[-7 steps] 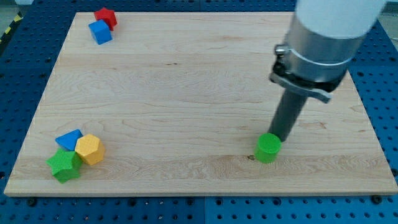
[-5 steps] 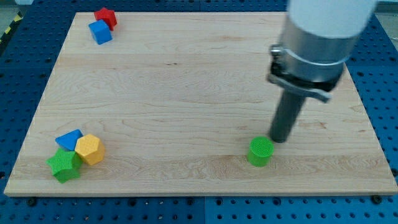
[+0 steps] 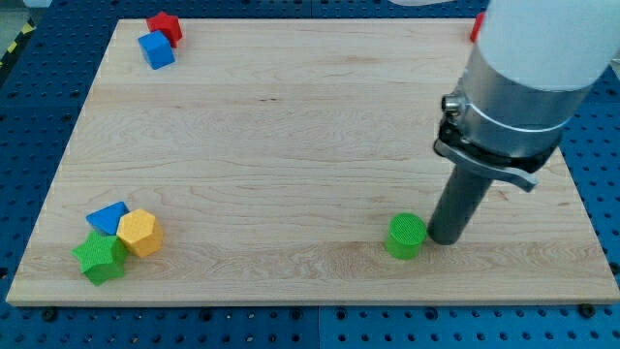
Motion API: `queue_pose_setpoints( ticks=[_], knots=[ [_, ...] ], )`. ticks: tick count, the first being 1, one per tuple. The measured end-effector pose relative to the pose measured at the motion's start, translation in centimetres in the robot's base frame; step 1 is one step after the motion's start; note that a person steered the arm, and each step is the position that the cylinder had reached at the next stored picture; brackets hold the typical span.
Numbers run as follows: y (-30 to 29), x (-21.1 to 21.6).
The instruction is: Move the green circle to the right of the green star
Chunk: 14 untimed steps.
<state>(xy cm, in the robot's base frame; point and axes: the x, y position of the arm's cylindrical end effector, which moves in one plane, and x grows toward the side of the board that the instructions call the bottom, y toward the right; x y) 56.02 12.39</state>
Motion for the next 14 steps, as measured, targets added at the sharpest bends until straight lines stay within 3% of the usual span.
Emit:
queue_pose_setpoints(
  ticks=[1, 2, 3, 6, 9, 11, 14],
  knots=[
    [-3.8, -0.5],
    [-3.9, -0.4],
    [-0.1, 0.3],
    [-14.3, 1.1],
    [-21.5, 0.9],
    [-20.5, 0.2],
    [-22.8, 3.7]
  ],
)
